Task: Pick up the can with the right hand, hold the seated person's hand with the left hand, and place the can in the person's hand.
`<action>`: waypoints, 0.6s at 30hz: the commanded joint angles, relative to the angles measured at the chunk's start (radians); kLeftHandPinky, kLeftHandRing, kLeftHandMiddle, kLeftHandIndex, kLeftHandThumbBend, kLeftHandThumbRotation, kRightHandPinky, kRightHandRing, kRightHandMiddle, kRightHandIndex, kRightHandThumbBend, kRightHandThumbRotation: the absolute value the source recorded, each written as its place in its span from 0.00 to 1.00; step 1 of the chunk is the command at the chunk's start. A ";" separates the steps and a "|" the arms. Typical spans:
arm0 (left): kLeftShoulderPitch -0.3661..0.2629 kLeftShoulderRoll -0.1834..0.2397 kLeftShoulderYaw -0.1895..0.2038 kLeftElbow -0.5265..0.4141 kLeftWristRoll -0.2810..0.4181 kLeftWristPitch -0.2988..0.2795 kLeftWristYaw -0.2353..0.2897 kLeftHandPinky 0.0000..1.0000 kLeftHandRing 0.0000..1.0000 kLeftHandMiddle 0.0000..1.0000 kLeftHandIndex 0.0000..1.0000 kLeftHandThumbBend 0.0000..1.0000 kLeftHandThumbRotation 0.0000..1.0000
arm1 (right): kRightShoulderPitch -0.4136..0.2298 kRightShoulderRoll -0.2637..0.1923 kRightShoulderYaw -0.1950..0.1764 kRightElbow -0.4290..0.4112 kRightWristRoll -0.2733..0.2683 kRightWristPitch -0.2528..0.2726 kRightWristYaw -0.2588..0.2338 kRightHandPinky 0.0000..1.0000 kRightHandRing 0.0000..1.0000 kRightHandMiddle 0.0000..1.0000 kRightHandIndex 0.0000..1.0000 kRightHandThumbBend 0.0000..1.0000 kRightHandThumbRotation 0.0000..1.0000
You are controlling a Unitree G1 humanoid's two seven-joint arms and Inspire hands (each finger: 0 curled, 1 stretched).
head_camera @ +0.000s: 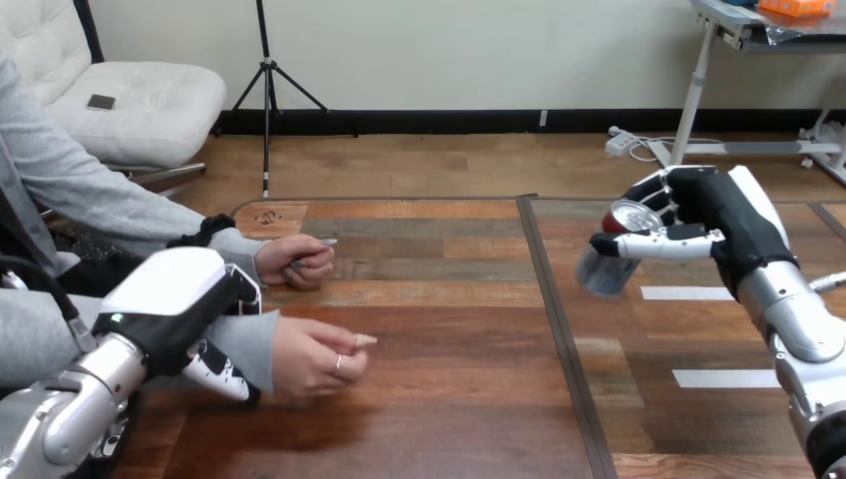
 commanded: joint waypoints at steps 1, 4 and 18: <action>-0.076 0.023 0.076 -0.083 -0.035 -0.036 0.059 0.23 0.26 0.30 0.29 0.88 0.00 | -0.053 0.018 -0.004 -0.095 0.009 -0.036 -0.017 0.38 0.39 0.43 0.44 0.84 0.00; -0.074 0.023 0.088 -0.104 -0.031 -0.030 0.067 0.22 0.26 0.30 0.29 0.89 0.00 | -0.053 0.026 -0.008 -0.101 0.016 -0.039 -0.010 0.38 0.39 0.43 0.44 0.83 0.00; -0.082 0.011 0.128 -0.166 -0.041 -0.037 0.073 0.22 0.25 0.29 0.28 0.86 0.00 | -0.057 0.067 0.008 -0.136 -0.006 -0.017 -0.045 0.37 0.39 0.43 0.44 0.85 0.00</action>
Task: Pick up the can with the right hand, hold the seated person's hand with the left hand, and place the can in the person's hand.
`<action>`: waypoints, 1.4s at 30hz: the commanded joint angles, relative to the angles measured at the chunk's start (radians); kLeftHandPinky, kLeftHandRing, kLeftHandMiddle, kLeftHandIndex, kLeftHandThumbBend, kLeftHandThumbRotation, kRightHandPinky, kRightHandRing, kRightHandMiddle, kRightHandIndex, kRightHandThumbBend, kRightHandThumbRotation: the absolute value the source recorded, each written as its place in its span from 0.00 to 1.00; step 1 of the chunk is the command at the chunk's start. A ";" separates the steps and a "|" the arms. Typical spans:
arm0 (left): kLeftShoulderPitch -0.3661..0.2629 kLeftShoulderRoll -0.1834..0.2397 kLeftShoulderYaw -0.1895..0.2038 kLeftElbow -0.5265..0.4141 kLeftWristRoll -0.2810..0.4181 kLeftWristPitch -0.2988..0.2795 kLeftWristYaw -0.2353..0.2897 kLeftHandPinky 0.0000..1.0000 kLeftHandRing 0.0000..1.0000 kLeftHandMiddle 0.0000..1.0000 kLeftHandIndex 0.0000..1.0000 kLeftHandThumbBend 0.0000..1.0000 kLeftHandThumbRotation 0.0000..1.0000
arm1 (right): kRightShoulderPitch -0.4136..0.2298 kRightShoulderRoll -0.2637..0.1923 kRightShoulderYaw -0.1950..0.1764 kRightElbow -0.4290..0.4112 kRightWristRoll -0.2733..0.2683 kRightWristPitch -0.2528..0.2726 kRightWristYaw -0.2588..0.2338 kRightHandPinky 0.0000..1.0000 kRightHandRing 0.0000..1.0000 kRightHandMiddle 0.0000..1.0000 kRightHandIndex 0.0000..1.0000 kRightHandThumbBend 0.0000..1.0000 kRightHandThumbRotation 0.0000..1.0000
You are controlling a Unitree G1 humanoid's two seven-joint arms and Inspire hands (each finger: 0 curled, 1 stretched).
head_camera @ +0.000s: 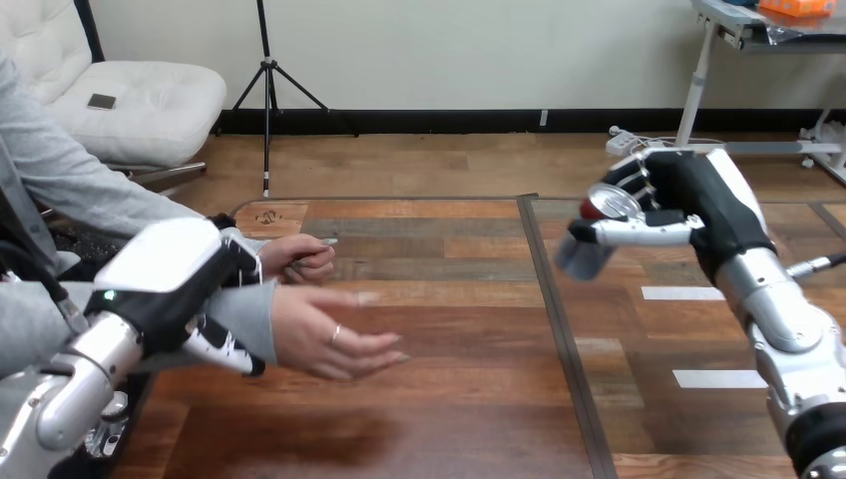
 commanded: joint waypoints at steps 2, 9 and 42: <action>-0.084 0.009 0.077 -0.110 -0.044 -0.028 0.052 0.21 0.25 0.28 0.28 0.86 0.00 | -0.057 0.031 0.007 -0.068 -0.007 -0.016 -0.040 0.37 0.38 0.43 0.44 0.85 0.00; -0.088 0.003 0.084 -0.136 -0.051 -0.042 0.048 0.20 0.24 0.27 0.27 0.84 0.00 | -0.060 0.049 0.020 -0.075 -0.023 -0.023 -0.051 0.38 0.39 0.43 0.44 0.86 0.00; -0.131 -0.065 0.070 -0.171 -0.063 -0.043 0.026 0.17 0.22 0.26 0.27 0.80 0.00 | -0.070 0.169 0.042 -0.107 -0.028 -0.054 -0.039 0.35 0.35 0.41 0.43 0.86 0.00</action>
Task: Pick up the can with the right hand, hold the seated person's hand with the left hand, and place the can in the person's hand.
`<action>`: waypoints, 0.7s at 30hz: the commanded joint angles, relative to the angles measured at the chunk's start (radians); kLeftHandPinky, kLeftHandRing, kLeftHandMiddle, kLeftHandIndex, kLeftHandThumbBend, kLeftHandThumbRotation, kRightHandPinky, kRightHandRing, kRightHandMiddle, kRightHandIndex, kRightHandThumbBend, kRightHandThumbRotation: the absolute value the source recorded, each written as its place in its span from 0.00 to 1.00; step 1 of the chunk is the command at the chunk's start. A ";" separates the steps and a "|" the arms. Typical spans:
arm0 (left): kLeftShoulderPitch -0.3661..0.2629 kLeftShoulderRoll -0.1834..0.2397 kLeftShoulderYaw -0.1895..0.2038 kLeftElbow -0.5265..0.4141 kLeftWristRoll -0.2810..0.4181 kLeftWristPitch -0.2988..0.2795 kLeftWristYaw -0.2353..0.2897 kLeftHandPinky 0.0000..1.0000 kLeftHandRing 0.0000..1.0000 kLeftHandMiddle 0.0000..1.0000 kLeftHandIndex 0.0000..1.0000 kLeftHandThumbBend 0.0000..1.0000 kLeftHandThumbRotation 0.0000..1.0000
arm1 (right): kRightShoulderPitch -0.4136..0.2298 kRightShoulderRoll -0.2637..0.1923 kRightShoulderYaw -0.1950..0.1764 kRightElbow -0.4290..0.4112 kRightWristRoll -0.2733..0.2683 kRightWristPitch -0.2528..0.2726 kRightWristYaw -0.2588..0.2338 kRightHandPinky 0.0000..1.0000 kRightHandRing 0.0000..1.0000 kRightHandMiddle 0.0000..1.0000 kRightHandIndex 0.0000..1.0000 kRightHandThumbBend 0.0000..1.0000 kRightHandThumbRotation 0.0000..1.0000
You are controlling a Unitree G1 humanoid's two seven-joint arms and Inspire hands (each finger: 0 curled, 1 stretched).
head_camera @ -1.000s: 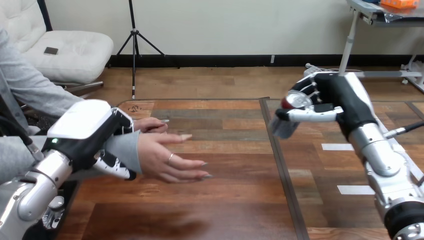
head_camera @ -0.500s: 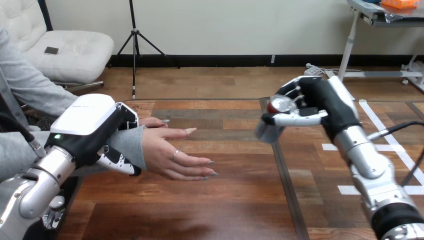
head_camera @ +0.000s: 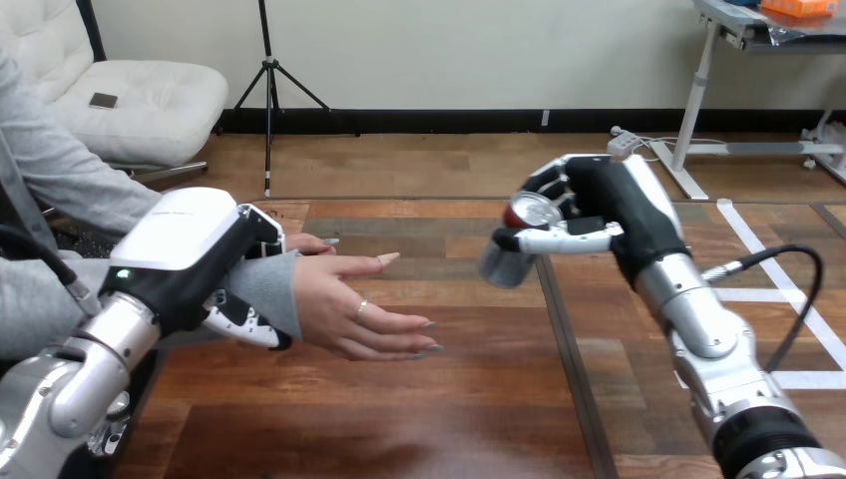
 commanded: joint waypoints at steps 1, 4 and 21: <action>-0.132 -0.032 0.041 -0.090 -0.042 -0.019 0.024 0.17 0.22 0.26 0.27 0.79 0.00 | -0.069 0.018 0.008 -0.078 0.006 -0.046 -0.008 0.35 0.35 0.41 0.43 0.87 0.00; -0.135 -0.043 0.038 -0.087 -0.039 -0.016 0.026 0.17 0.22 0.27 0.27 0.80 0.00 | -0.069 0.029 0.013 -0.085 0.002 -0.042 -0.009 0.34 0.35 0.41 0.43 0.86 0.00; -0.148 -0.099 0.026 -0.086 -0.045 0.009 0.010 0.18 0.23 0.27 0.28 0.79 0.00 | -0.059 0.080 0.054 -0.129 -0.026 -0.041 -0.028 0.31 0.35 0.42 0.43 0.88 0.00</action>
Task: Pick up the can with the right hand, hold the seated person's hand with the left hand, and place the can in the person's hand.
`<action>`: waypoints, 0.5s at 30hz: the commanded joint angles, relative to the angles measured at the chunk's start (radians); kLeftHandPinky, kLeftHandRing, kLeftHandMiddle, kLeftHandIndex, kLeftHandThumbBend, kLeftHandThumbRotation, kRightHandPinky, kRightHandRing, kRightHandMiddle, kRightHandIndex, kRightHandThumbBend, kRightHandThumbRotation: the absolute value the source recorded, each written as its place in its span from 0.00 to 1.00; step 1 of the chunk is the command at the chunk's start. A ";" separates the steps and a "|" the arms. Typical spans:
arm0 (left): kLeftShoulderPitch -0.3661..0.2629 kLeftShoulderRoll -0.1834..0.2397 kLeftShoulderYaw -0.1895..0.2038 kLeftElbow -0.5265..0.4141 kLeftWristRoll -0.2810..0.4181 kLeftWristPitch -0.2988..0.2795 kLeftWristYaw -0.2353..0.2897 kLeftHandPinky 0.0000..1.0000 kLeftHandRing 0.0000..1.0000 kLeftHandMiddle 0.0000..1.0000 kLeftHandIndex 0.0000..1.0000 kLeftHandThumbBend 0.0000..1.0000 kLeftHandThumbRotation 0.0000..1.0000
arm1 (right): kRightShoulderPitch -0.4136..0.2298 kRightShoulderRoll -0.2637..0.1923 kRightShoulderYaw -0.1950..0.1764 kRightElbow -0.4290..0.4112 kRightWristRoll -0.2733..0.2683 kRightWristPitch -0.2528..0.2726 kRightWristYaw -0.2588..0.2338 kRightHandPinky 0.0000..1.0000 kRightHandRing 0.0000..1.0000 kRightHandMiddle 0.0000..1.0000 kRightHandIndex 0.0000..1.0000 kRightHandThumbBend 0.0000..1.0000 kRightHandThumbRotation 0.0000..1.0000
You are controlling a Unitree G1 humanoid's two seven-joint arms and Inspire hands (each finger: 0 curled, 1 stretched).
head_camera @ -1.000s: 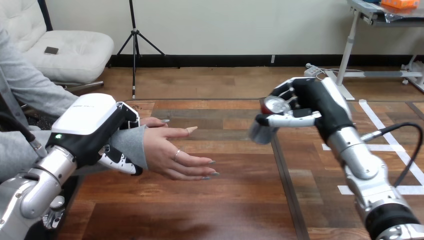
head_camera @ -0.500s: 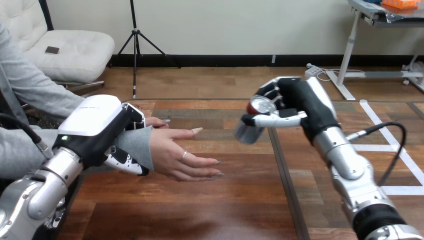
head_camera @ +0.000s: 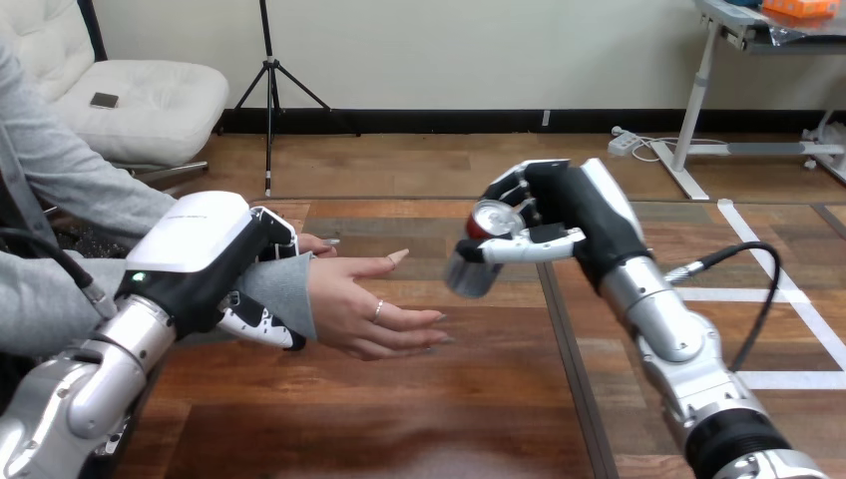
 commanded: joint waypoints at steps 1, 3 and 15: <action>-0.146 -0.056 0.025 -0.086 -0.046 -0.009 0.017 0.18 0.22 0.27 0.28 0.79 0.00 | -0.058 0.023 0.014 -0.116 -0.004 -0.037 -0.027 0.31 0.34 0.42 0.43 0.87 0.00; -0.150 -0.061 0.021 -0.087 -0.040 -0.007 0.016 0.18 0.22 0.27 0.28 0.79 0.00 | -0.057 0.029 0.017 -0.118 -0.008 -0.043 -0.025 0.30 0.34 0.42 0.43 0.87 0.00; -0.165 -0.093 0.013 -0.073 -0.038 -0.004 0.020 0.17 0.22 0.27 0.28 0.78 0.00 | -0.040 0.064 0.026 -0.154 0.008 -0.043 -0.003 0.31 0.34 0.42 0.43 0.86 0.00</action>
